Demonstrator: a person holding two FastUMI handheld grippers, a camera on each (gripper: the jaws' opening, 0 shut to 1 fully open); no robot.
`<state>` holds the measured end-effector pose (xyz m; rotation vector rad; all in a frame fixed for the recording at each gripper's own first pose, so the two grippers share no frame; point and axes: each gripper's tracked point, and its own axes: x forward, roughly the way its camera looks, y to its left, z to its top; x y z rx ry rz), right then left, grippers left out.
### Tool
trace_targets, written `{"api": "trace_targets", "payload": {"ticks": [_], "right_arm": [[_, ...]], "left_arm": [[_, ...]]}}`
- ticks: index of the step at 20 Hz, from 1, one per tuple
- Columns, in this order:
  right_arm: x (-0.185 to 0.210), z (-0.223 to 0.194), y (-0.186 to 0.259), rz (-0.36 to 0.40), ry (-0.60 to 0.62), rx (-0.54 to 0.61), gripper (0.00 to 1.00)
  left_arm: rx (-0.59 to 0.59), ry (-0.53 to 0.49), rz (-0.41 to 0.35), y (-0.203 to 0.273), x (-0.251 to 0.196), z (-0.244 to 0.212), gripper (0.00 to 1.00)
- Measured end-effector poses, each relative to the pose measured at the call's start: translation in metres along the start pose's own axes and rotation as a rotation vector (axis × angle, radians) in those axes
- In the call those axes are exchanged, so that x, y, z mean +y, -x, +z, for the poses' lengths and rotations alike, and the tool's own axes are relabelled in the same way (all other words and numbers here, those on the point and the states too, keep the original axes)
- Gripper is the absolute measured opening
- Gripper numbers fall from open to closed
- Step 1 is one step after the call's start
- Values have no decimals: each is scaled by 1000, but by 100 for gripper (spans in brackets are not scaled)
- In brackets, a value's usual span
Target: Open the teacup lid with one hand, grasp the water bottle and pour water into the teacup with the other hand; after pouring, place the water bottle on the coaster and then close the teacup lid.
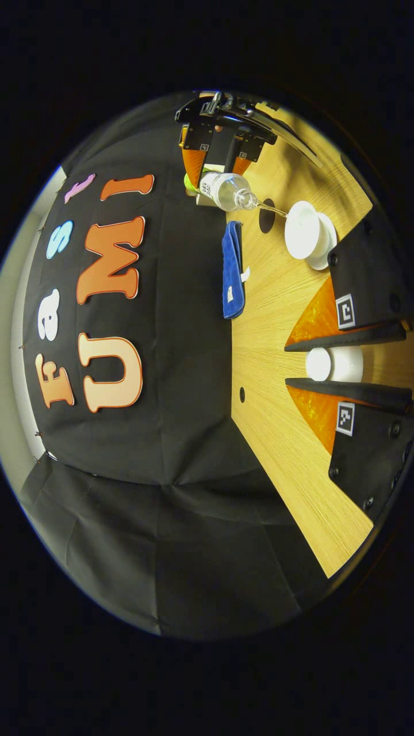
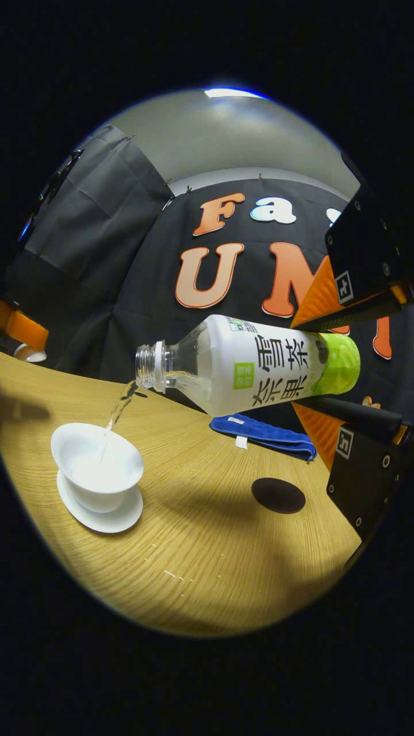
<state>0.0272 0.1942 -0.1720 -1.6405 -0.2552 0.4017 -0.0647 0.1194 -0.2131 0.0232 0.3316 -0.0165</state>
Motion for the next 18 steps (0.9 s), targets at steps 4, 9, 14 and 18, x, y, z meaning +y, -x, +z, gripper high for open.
{"api": "trace_targets", "payload": {"ticks": [4,9,14,18], "right_arm": [[-2,1,2,-31,29,-16,62],[-5,2,3,-82,79,-34,62],[-8,0,0,-130,136,-51,63],[-8,1,2,-170,176,-55,62]], "left_arm": [[0,1,-8,0,-4,-1,32],[3,3,-4,1,-3,0,32],[2,-1,-6,2,-3,0,32],[6,0,-8,2,-3,-2,32]]}}
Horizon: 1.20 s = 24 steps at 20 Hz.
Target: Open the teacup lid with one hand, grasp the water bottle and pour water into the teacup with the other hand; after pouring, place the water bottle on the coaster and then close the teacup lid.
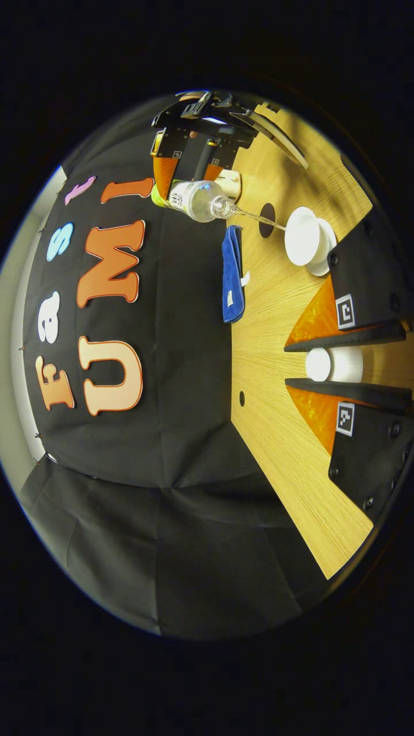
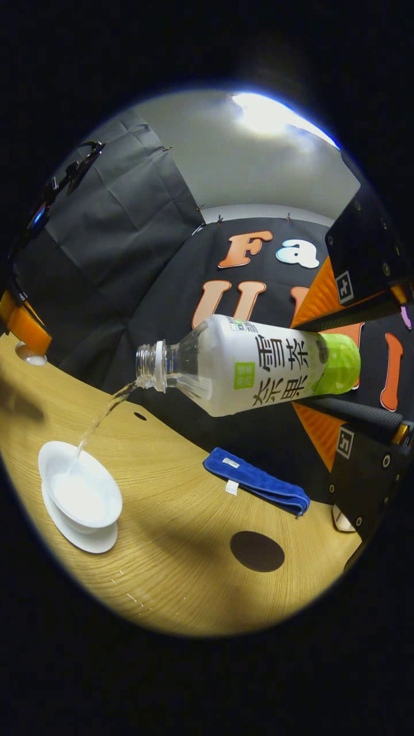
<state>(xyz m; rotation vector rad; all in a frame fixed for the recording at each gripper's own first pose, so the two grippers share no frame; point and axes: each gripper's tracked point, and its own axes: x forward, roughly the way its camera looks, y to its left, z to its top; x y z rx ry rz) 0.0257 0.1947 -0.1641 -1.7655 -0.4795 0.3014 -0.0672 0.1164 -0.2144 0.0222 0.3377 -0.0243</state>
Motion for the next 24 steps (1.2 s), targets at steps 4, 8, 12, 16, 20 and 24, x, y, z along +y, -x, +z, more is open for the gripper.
{"api": "trace_targets", "payload": {"ticks": [4,8,12,16,20,24], "right_arm": [[0,-2,-3,-35,53,-10,62],[-4,-1,-4,-57,86,-31,63],[6,17,-5,-35,110,-57,62],[21,29,-2,-19,138,-93,63],[18,38,-4,-50,181,-111,59],[23,47,-1,-57,222,-144,62]], "left_arm": [[0,-1,0,0,1,0,29],[6,0,-5,1,1,-1,32],[8,-2,-5,0,0,-3,32],[13,-4,-15,1,-1,-6,32],[13,-5,-20,3,-2,-6,29],[9,-4,-25,3,-5,-5,29]]}}
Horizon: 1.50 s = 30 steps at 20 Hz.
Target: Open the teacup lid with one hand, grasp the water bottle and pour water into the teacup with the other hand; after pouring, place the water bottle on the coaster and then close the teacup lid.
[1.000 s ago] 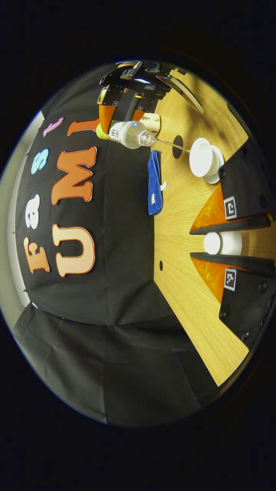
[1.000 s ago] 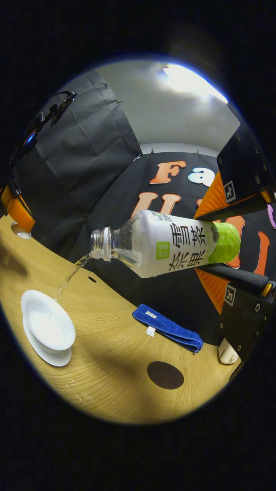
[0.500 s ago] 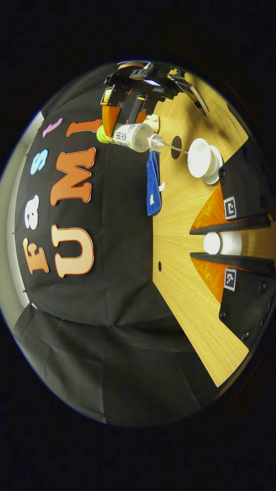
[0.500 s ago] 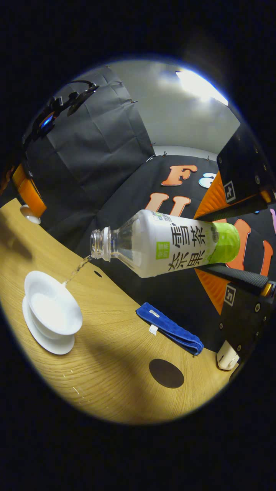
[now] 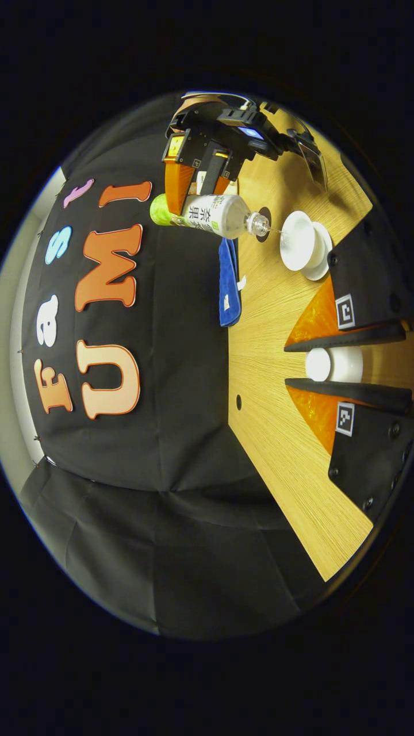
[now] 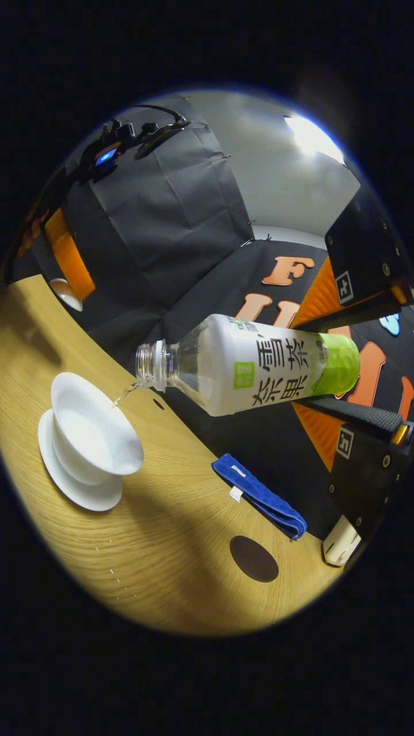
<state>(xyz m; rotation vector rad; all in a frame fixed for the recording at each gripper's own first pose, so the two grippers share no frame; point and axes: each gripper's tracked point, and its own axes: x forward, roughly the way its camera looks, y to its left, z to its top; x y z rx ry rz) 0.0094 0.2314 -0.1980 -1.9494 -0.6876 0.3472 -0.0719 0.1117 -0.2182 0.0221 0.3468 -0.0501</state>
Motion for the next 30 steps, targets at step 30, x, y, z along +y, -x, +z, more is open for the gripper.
{"api": "trace_targets", "payload": {"ticks": [30], "right_arm": [[70,43,34,70,-1425,351,63]], "left_arm": [[-191,-12,-136,9,-83,83,32]]}}
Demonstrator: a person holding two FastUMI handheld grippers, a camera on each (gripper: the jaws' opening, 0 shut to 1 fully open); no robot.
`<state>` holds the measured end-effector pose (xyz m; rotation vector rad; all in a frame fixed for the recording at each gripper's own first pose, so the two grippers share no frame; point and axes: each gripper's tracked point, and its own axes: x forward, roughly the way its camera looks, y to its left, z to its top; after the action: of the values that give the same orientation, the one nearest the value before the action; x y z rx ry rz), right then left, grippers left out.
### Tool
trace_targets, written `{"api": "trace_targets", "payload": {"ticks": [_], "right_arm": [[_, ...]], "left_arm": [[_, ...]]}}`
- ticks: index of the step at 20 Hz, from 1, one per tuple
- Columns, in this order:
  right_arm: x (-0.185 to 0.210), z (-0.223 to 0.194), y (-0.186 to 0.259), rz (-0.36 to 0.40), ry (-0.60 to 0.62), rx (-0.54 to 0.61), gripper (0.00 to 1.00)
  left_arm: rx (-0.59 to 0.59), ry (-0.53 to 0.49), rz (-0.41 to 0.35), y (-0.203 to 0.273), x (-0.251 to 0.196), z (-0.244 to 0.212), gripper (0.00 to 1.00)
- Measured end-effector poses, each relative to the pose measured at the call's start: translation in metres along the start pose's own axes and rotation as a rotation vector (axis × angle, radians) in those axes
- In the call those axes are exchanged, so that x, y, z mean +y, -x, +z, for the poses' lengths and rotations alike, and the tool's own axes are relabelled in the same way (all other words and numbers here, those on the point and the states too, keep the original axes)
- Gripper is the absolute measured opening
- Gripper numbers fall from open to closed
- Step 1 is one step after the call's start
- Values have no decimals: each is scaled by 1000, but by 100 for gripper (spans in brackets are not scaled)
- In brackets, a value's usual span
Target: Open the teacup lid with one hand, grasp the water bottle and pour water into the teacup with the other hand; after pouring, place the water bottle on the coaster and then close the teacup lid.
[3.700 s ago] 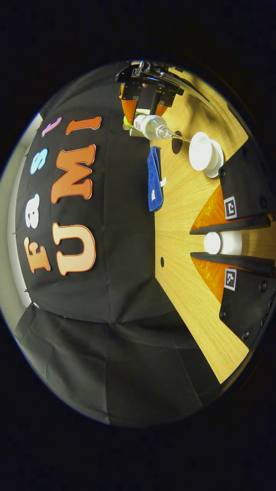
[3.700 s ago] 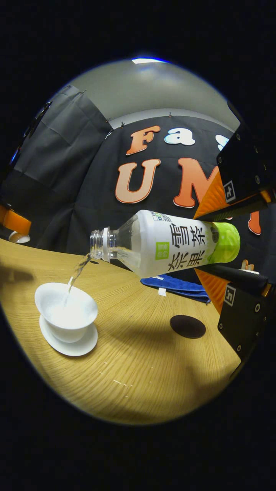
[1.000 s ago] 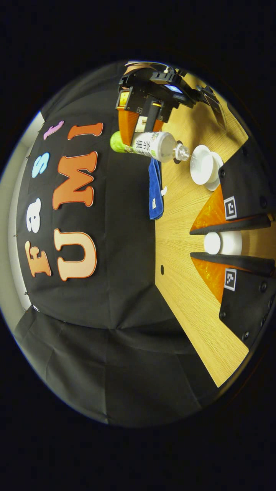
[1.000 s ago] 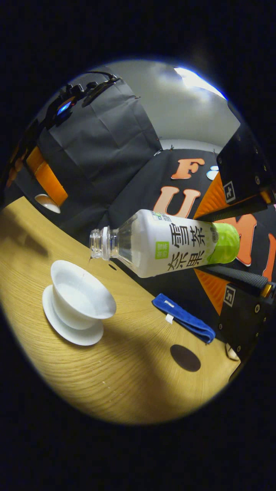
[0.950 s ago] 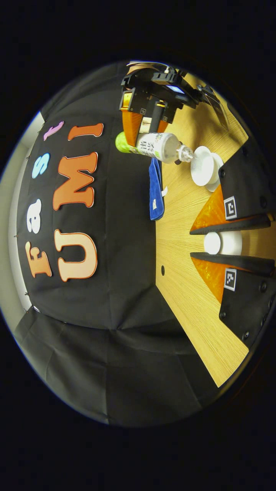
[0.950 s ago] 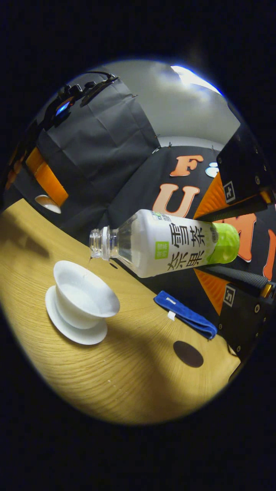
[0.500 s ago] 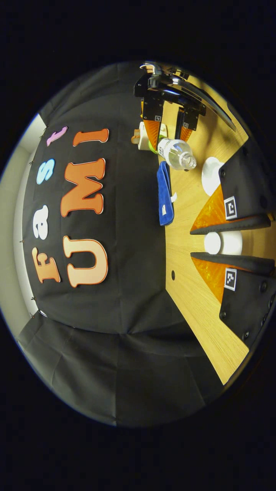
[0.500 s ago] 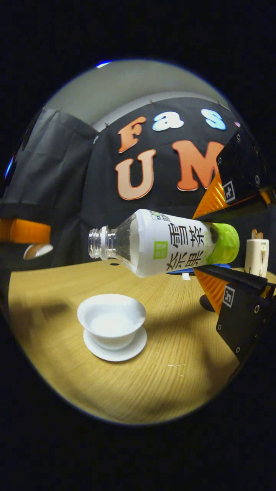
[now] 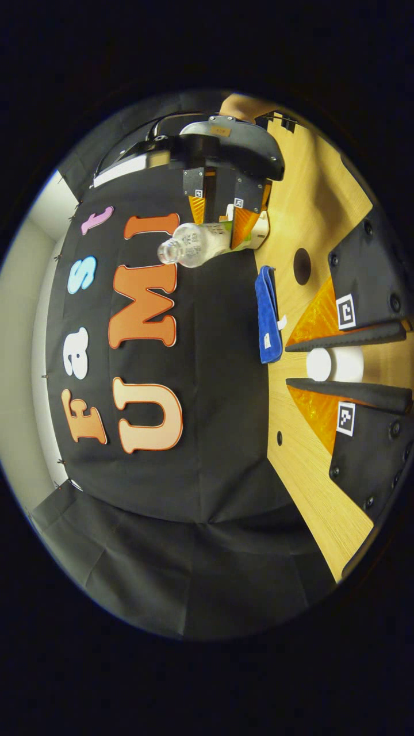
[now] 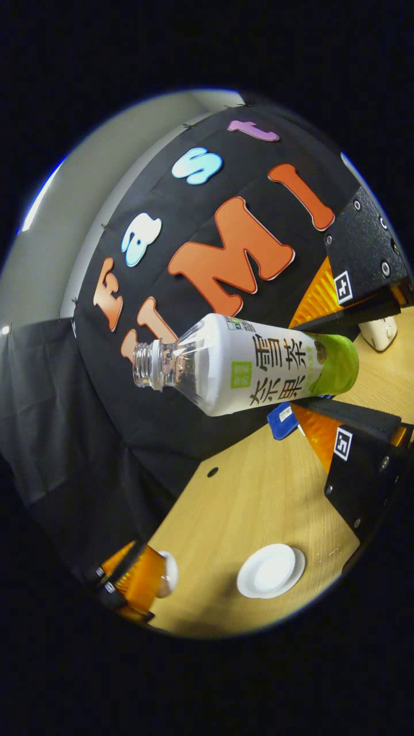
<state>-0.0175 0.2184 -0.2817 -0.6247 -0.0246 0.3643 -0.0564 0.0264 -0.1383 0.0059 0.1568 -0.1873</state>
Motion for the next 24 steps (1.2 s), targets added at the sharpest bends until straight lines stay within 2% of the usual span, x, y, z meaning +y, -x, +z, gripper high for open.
{"api": "trace_targets", "payload": {"ticks": [4,8,13,20,24], "right_arm": [[13,1,6,-35,-178,3,63],[32,-1,6,-19,-358,23,63],[54,-9,6,6,-567,69,63],[88,-48,-2,52,-733,193,64],[115,-80,-6,84,-789,276,64]], "left_arm": [[-24,18,-23,-7,-16,8,32],[-33,26,-44,-12,-29,8,29],[-28,38,-51,-17,-38,4,32],[2,53,-48,-24,-43,-9,32],[27,59,-45,-29,-43,-19,32]]}}
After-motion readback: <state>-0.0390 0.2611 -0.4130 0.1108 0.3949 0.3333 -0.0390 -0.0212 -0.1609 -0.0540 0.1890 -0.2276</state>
